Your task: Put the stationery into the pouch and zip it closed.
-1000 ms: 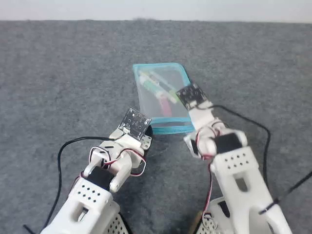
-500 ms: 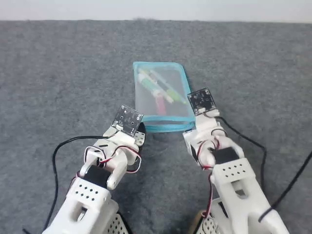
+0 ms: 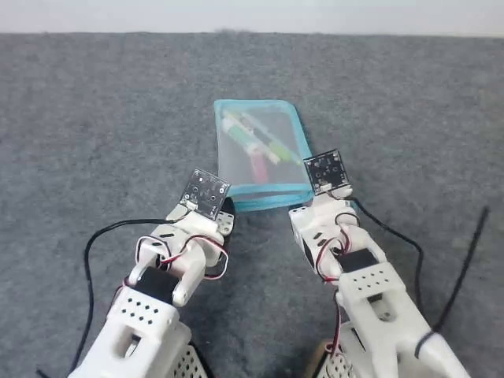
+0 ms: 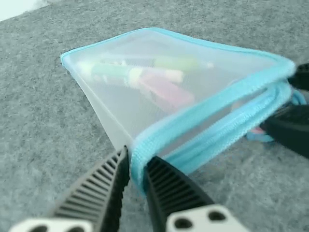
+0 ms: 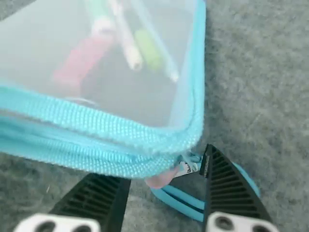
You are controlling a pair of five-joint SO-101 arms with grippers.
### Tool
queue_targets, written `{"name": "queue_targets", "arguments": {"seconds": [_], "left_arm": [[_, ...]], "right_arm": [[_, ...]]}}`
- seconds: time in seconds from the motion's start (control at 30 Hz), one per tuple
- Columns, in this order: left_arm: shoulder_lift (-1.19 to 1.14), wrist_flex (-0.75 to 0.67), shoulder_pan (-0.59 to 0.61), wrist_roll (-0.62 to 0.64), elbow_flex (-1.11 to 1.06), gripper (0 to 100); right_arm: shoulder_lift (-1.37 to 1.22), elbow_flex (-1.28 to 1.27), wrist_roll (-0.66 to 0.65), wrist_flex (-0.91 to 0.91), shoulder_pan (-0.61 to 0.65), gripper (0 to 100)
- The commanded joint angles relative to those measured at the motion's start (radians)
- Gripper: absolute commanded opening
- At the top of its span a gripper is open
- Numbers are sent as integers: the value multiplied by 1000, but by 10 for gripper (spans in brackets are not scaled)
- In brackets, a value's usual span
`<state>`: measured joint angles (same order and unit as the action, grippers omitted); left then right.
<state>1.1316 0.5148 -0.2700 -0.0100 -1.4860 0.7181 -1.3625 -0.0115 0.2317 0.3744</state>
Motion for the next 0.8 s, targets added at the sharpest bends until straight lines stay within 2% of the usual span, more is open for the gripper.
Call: {"name": "queue_targets", "arguments": {"seconds": [0.0,0.07,0.13,0.23,0.33,0.43,0.5,0.67,0.77], "left_arm": [[-11,0,5,14,41,12],[-11,0,5,14,41,12],[-11,0,5,14,41,12],[-11,0,5,14,41,12],[-11,-2,6,14,41,12],[-11,-3,6,14,41,12],[-11,-3,6,14,41,12],[-11,-3,6,14,41,12],[-14,-3,6,14,41,12]], "right_arm": [[-139,68,14,-65,8,213],[-220,121,14,-59,4,212],[-286,161,6,-58,1,171],[-306,181,5,-38,-19,6],[-217,230,-3,163,-73,35],[-68,330,-92,461,-99,8],[35,370,-118,584,-88,6],[239,419,-141,757,-39,6],[274,468,-229,848,12,6]]}}
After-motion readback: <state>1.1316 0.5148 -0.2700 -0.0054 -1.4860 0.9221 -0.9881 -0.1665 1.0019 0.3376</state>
